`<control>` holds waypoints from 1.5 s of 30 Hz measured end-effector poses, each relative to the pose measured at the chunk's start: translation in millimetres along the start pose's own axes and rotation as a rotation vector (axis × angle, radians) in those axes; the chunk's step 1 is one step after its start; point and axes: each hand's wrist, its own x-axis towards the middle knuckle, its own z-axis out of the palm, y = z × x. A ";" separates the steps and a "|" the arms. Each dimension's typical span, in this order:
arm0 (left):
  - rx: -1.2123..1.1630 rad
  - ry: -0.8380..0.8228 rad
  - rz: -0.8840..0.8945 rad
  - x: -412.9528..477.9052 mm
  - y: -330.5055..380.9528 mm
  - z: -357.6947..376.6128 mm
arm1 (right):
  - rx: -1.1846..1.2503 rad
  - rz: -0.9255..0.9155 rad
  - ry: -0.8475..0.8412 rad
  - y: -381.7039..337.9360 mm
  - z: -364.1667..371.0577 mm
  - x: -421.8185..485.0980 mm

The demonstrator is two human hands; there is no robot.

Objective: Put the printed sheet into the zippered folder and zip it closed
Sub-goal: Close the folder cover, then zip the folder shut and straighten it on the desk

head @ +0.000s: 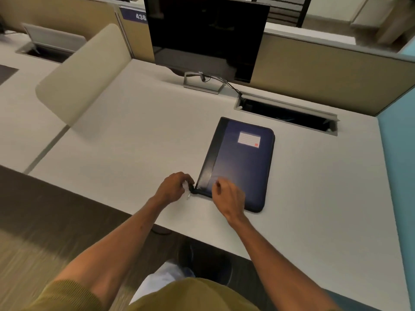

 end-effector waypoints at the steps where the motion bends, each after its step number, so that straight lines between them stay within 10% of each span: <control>1: 0.023 -0.015 0.033 -3.7 -4.7 1.2 | 0.005 -0.016 -0.051 -8.4 5.5 -4.7; 9: 0.228 -0.040 0.229 -14.9 -27.8 7.8 | 0.052 0.110 -0.221 -64.5 43.7 -33.6; 45: 0.368 0.032 0.263 -9.8 -31.6 12.9 | 0.011 0.442 -0.032 -83.7 51.4 -35.5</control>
